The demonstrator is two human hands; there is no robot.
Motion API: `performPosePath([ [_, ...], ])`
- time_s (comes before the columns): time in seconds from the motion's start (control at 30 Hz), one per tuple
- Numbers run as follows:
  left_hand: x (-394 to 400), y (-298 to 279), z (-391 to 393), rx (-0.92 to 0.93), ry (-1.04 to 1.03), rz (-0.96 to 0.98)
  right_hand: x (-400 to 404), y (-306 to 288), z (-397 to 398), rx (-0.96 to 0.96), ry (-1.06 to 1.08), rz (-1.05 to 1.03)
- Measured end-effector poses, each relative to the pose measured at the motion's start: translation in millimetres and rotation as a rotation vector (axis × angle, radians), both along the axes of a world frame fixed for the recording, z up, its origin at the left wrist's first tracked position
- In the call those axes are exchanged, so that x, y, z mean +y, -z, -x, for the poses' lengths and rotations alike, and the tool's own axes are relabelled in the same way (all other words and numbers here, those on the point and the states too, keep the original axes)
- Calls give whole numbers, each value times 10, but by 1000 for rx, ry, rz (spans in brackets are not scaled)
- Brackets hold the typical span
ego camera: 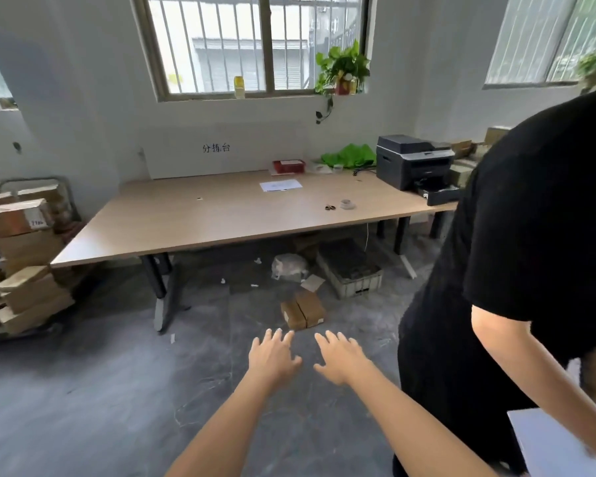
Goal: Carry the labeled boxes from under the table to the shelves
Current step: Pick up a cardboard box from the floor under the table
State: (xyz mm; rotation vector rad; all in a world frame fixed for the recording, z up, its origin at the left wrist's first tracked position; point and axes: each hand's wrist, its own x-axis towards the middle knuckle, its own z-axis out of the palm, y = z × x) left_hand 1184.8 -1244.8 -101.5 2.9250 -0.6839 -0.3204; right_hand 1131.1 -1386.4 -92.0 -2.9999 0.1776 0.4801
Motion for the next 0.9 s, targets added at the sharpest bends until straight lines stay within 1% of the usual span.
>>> performPosePath([
  [0.1,-277,12,-519,-11,-29,21,-328,-10,-575,-27,-13,10],
  [0.3,-676,238,-1596,41,-80,1,-811,163,-1705,19,-40,5],
  [0.53,-1165,554,-3240,90,-93,27,-1282,479,-3391,74,-48,9],
  [0.7,-1349,745,-4255,138,-121,-19,-1544,649,-4436,111,-71,-5],
  [0.9,-1639,1032,-5177,232,-139,-73,-1967,941,-5372,197,-66,-58],
])
